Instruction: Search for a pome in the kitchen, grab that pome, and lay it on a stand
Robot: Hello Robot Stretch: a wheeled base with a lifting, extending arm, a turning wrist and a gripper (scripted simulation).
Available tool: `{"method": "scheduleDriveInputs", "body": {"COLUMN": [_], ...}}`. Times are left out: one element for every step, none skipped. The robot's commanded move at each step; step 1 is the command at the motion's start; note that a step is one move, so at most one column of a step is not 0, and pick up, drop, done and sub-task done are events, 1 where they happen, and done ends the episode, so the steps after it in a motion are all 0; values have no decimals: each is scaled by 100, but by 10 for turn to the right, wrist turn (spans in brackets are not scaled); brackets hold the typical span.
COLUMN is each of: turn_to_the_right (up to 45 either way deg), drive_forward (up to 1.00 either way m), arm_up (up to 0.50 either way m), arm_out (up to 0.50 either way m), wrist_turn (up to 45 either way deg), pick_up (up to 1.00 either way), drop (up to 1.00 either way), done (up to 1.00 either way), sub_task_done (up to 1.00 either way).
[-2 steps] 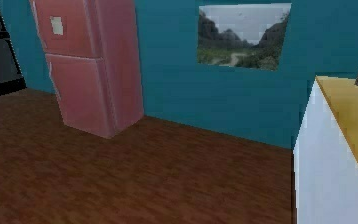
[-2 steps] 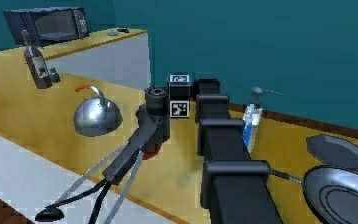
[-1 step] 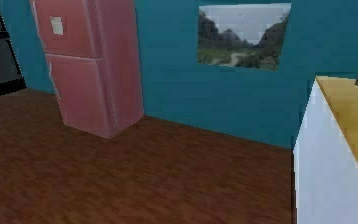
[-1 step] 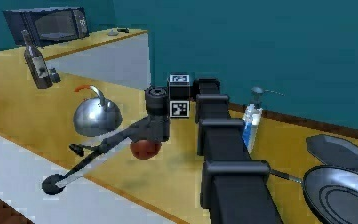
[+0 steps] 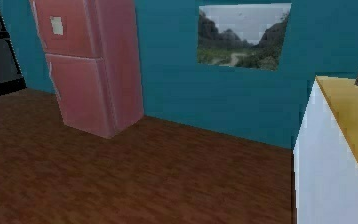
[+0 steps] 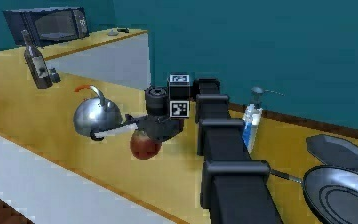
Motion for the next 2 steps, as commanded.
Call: {"method": "scheduleDriveInputs", "body": {"turn_to_the_right": [0, 0], "drive_forward": [0, 0], "arm_up": [0, -10], "arm_out": [0, 0], "wrist_turn": [210, 0], "pick_up": [0, 0], "drop": [0, 0], "done": [0, 0], "sub_task_done": [0, 0]}}
